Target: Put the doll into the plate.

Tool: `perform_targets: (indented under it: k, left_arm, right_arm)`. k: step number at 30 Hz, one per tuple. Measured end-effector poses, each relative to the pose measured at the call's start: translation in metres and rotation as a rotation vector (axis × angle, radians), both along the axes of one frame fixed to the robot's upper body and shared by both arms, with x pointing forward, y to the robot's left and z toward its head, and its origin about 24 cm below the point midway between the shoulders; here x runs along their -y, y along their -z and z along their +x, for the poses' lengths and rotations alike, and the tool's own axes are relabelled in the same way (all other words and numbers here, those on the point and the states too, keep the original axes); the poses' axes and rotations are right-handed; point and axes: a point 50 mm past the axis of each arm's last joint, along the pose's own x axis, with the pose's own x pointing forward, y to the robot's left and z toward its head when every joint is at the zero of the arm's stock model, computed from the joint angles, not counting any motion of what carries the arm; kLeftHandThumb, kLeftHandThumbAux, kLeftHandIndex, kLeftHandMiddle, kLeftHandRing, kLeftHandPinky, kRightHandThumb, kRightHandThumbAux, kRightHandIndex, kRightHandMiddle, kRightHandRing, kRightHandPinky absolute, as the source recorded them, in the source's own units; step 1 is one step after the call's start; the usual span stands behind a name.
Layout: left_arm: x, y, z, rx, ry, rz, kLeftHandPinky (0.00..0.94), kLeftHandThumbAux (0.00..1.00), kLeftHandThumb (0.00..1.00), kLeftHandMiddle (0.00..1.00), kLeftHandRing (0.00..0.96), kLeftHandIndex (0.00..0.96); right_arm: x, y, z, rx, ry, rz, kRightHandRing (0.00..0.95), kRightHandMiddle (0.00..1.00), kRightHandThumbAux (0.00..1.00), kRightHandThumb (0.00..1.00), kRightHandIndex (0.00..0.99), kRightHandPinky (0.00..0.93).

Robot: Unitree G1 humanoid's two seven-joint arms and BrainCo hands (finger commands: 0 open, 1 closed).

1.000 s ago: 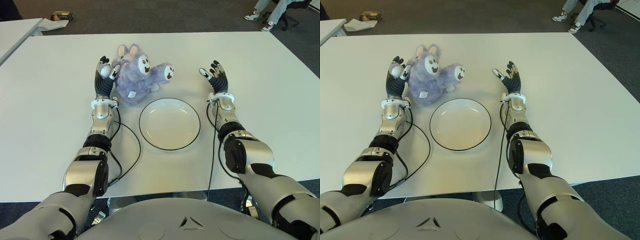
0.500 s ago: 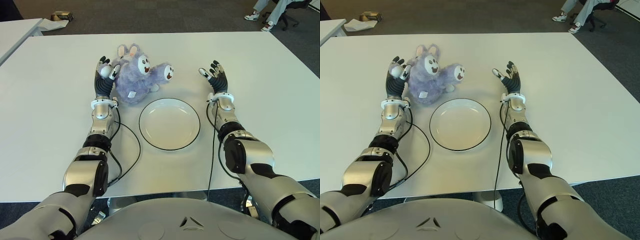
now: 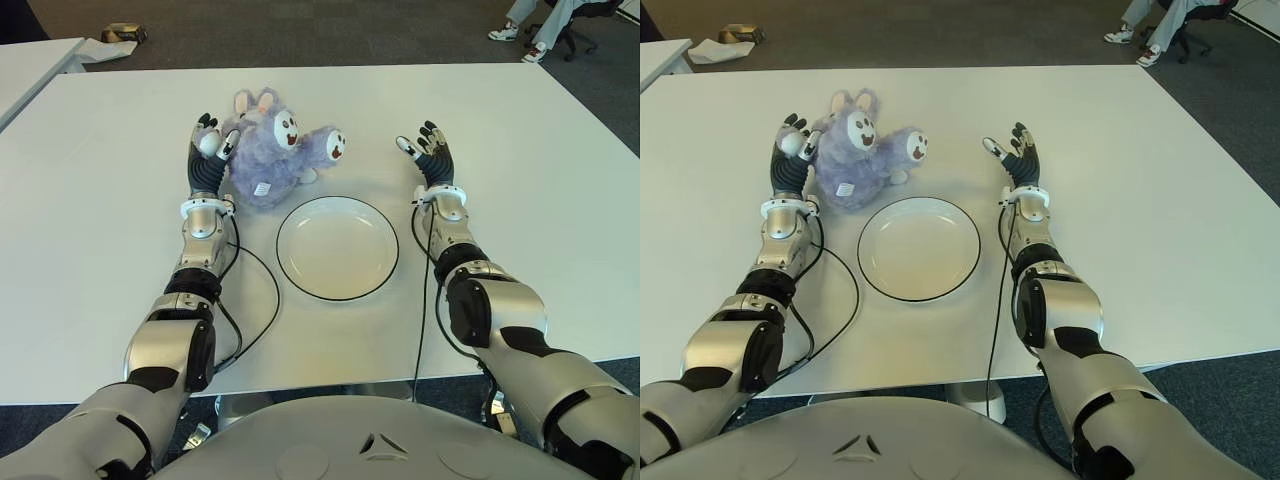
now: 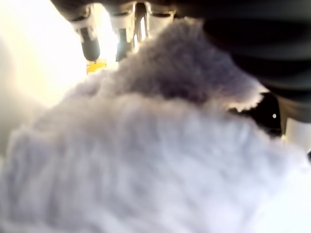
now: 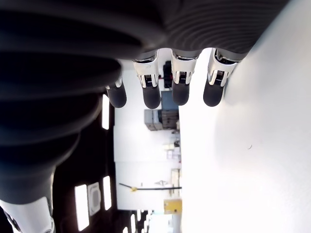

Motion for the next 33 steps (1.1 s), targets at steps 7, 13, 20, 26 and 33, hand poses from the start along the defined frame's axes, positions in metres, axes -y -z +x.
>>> perform_targets:
  k: [7,13,20,26,33]
  left_arm:
    - [-0.001,0.001,0.0002,-0.006,0.004,0.002,0.048,0.466,0.0,0.107,0.086,0.0]
    - [-0.0015,0.0007,0.0002,0.0,0.009,0.003,0.064,0.467,0.0,0.113,0.096,0.0]
    - [-0.0018,0.0009,0.0002,-0.001,0.006,0.001,0.058,0.475,0.0,0.12,0.101,0.0]
    - [-0.0015,0.001,0.0002,0.0,0.005,-0.003,0.056,0.48,0.0,0.125,0.104,0.0]
    - [-0.0011,0.0009,0.0002,0.001,0.003,-0.004,0.046,0.481,0.0,0.109,0.088,0.0]
  right_arm:
    - [-0.0009,0.0002,0.0,0.0,-0.002,0.002,0.025,0.037,0.69,0.058,0.004,0.019]
    - [-0.001,0.0004,-0.0001,-0.001,-0.004,0.005,0.026,0.037,0.687,0.063,0.006,0.022]
    - [-0.0008,0.0005,-0.0001,-0.001,-0.005,0.005,0.021,0.03,0.686,0.059,0.007,0.012]
    - [-0.0002,0.0007,-0.0003,-0.002,-0.005,0.003,0.018,0.026,0.682,0.054,0.008,0.013]
    - [0.0004,0.0005,-0.0003,-0.002,-0.006,0.0,0.017,0.026,0.677,0.058,0.007,0.008]
